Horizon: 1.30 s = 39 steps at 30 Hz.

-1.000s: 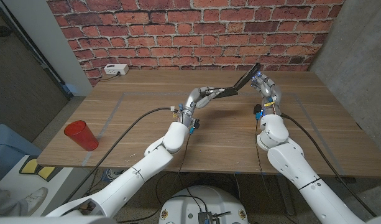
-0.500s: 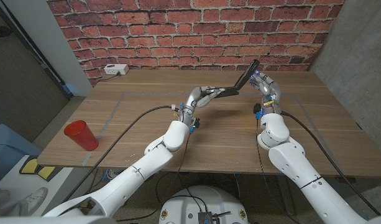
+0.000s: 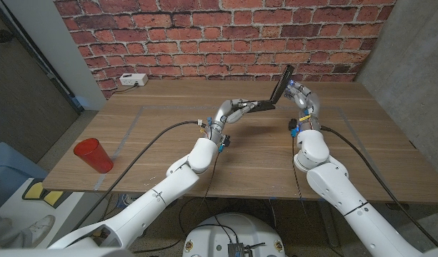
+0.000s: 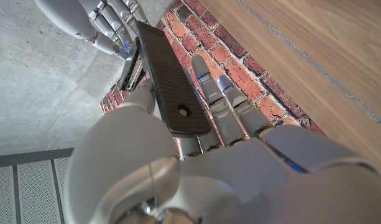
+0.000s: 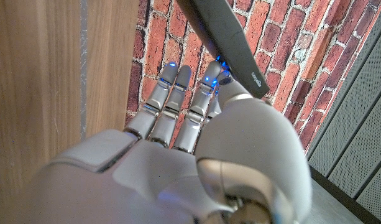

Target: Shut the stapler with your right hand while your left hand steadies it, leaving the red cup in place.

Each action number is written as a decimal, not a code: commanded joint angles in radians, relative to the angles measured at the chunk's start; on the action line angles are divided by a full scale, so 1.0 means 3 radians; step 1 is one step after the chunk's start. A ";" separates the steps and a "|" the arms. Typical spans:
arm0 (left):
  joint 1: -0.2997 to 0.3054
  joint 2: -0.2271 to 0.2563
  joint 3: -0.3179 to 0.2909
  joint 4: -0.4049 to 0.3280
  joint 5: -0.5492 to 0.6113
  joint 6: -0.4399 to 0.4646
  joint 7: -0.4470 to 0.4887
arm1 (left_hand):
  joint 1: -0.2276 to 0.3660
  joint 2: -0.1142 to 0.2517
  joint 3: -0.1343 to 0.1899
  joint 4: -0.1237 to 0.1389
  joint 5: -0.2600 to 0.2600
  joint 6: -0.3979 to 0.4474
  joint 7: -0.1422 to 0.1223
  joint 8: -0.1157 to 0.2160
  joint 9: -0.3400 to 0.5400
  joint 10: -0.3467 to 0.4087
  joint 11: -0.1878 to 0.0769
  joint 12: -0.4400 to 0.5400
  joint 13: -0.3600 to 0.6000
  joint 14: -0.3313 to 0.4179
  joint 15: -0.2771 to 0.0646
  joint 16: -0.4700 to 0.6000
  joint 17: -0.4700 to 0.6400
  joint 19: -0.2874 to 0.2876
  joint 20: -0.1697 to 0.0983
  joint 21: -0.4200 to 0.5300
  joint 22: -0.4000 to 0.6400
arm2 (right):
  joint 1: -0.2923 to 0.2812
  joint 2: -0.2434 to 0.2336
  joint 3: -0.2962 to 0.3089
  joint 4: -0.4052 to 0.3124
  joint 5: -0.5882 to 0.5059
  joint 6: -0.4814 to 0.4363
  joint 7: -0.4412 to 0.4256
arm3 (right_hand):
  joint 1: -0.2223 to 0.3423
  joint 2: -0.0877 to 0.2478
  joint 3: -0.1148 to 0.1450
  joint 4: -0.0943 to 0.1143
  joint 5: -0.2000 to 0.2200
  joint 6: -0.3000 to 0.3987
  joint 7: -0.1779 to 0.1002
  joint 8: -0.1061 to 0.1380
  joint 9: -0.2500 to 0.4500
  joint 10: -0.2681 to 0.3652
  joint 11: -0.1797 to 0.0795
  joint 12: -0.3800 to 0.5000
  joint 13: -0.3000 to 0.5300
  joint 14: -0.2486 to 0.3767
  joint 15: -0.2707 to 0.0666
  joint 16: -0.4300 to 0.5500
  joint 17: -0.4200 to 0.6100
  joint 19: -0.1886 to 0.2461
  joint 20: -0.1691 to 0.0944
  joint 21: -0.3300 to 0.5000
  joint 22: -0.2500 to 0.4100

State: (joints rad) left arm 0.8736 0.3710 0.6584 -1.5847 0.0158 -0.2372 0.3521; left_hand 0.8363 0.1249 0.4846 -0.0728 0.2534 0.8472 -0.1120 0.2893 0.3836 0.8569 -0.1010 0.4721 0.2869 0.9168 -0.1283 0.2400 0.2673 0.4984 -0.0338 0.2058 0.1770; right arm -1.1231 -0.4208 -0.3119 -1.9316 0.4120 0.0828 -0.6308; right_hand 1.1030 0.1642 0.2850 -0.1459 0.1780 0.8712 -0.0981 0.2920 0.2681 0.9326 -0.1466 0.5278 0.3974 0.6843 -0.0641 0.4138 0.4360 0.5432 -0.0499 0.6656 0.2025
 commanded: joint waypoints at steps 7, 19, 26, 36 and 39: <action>0.0024 0.0011 -0.0004 0.0004 -0.0029 -0.0021 -0.0007 | 0.0112 0.0122 0.0004 0.0024 0.0020 0.0035 -0.0007 0.0016 0.0031 0.0391 -0.0365 0.0197 0.1275 0.0030 -0.0348 0.0004 0.0015 0.0004 -0.0021 -0.0005 0.0005 | -0.0020 0.0073 0.0009 0.0037 -0.0035 0.0051 -0.0005 | -0.0315 0.0084 0.0026 0.0240 0.0028 -0.0105 0.0031 -0.0075 -0.0002 -0.0076 0.0042 -0.0101 -0.0090 0.0048 -0.0511 -0.0108 -0.0065 -0.0032 -0.0153 0.0068 0.0002; 0.0008 -0.0002 0.0004 0.0033 -0.0032 -0.0027 -0.0016 | 0.0114 0.0120 -0.0001 0.0028 0.0017 0.0041 0.0001 0.0019 0.0046 0.0392 -0.0365 0.0198 0.1301 0.0036 -0.0345 0.0004 0.0018 0.0005 -0.0020 -0.0006 0.0005 | -0.0029 0.0094 0.0027 0.0175 0.0068 0.0309 0.0200 | -0.1121 -0.0187 -0.0255 0.0639 -0.0019 -0.0199 0.0192 -0.0180 -0.0078 -0.0227 0.0264 -0.0345 -0.0285 -0.0035 -0.0356 -0.0273 -0.0174 -0.0009 0.0019 0.0129 -0.0050; 0.0002 -0.0008 0.0005 0.0047 -0.0035 -0.0027 -0.0014 | 0.0116 0.0122 0.0001 0.0030 0.0016 0.0043 0.0003 0.0019 0.0052 0.0394 -0.0366 0.0200 0.1313 0.0036 -0.0347 0.0001 0.0018 0.0006 -0.0021 -0.0006 0.0005 | -0.0005 0.0074 0.0002 0.0207 0.0020 0.0344 0.0243 | -0.1504 -0.0383 -0.0470 0.0761 -0.0022 -0.0242 0.0271 -0.0227 -0.0130 -0.0282 0.0367 -0.0455 -0.0376 -0.0120 -0.0197 -0.0351 -0.0236 -0.0031 0.0166 0.0089 -0.0068; -0.0011 -0.0016 0.0019 0.0065 -0.0032 -0.0015 -0.0020 | 0.0119 0.0122 0.0000 0.0032 0.0014 0.0050 -0.0002 0.0020 0.0058 0.0396 -0.0365 0.0201 0.1329 0.0040 -0.0347 0.0000 0.0020 0.0005 -0.0020 -0.0007 0.0005 | 0.0022 -0.0020 -0.0039 0.0088 -0.0262 0.0167 0.0126 | -0.1271 -0.0579 -0.0499 0.0475 0.0024 -0.0671 0.0259 -0.0361 -0.0184 -0.0587 0.0392 -0.0702 -0.0480 -0.0331 -0.0154 -0.0424 -0.0284 -0.0129 0.0227 -0.0015 -0.0075; -0.0014 -0.0022 0.0022 0.0075 -0.0034 -0.0019 -0.0020 | 0.0119 0.0121 0.0000 0.0032 0.0013 0.0053 0.0002 0.0020 0.0058 0.0397 -0.0365 0.0202 0.1334 0.0040 -0.0347 -0.0001 0.0020 0.0005 -0.0022 -0.0007 0.0005 | 0.0030 -0.0067 -0.0053 0.0023 -0.0354 0.0050 0.0092 | -0.1222 -0.0629 -0.0516 0.0407 0.0025 -0.0836 0.0225 -0.0377 -0.0194 -0.0668 0.0441 -0.0776 -0.0507 -0.0428 -0.0097 -0.0453 -0.0297 -0.0155 0.0262 -0.0050 -0.0077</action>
State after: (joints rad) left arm 0.8737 0.3685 0.6611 -1.5705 0.0065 -0.2442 0.3474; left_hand 0.8403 0.1209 0.4806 -0.0688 0.2534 0.8506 -0.1086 0.2894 0.3970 0.8560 -0.1020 0.4724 0.2869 0.9167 -0.1282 0.2400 0.2720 0.4984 -0.0337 0.2058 0.1770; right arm -1.1220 -0.4098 -0.3162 -1.8869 0.3862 0.1649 -0.5783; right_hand 0.7157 -0.0202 0.1317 -0.0082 0.1816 0.6570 -0.0220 0.1881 0.2097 0.7506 -0.0204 0.3096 0.2490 0.5731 -0.0550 0.2853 0.3477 0.5012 0.0208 0.6572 0.1766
